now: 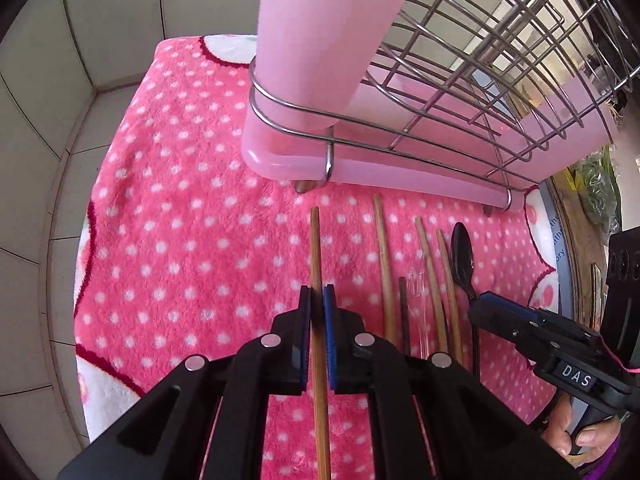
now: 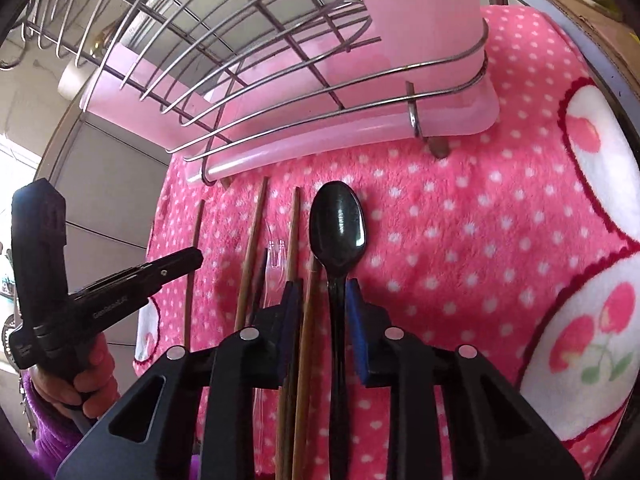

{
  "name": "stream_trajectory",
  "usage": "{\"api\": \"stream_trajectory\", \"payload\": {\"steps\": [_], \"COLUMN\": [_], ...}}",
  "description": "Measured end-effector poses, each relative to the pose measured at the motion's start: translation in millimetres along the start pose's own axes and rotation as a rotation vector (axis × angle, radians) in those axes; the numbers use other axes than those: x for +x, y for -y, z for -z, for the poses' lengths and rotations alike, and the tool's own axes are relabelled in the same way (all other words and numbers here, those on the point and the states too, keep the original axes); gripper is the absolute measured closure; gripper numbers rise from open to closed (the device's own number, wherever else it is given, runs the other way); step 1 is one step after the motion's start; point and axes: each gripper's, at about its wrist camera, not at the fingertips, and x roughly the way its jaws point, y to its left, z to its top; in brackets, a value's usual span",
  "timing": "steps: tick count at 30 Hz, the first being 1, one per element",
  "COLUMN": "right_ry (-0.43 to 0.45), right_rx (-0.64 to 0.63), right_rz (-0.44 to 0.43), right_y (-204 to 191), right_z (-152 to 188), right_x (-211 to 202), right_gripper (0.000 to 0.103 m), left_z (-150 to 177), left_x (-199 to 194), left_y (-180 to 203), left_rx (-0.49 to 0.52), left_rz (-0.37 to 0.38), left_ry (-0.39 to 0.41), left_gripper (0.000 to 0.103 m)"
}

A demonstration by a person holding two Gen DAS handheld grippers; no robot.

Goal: Organize utensils
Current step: 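Grasp a wooden chopstick with the left tool while the right tool grasps the black spoon, then lift the chopstick with the left tool while the right tool lifts the black spoon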

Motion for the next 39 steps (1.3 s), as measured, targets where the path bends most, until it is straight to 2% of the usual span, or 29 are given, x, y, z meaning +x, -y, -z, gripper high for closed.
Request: {"api": "stream_trajectory", "payload": {"steps": [11, 13, 15, 29, 34, 39], "right_ry": [-0.03, -0.02, -0.011, 0.053, 0.096, 0.17], "right_rx": [-0.009, -0.015, -0.007, 0.109, 0.1, 0.089], "right_rz": [0.09, 0.097, 0.09, 0.047, 0.024, -0.004], "right_y": [-16, -18, -17, 35, 36, 44], "right_z": [-10, -10, -10, 9, 14, 23], "right_x": [26, 27, 27, -4, -12, -39], "right_gripper": [0.077, 0.087, 0.09, 0.091, 0.092, 0.092], "left_z": [2, 1, 1, -6, 0, 11], "left_x": [7, 8, 10, 22, 15, -8], "left_y": [-26, -26, -23, -20, -25, -28], "left_rx": [-0.015, -0.011, -0.001, -0.045, -0.039, -0.04], "left_rz": [-0.003, -0.003, -0.005, 0.022, 0.022, 0.031], "left_ry": [-0.042, -0.043, -0.043, -0.077, -0.037, 0.046], "left_gripper": [0.096, 0.096, 0.096, 0.094, 0.098, 0.098]}}
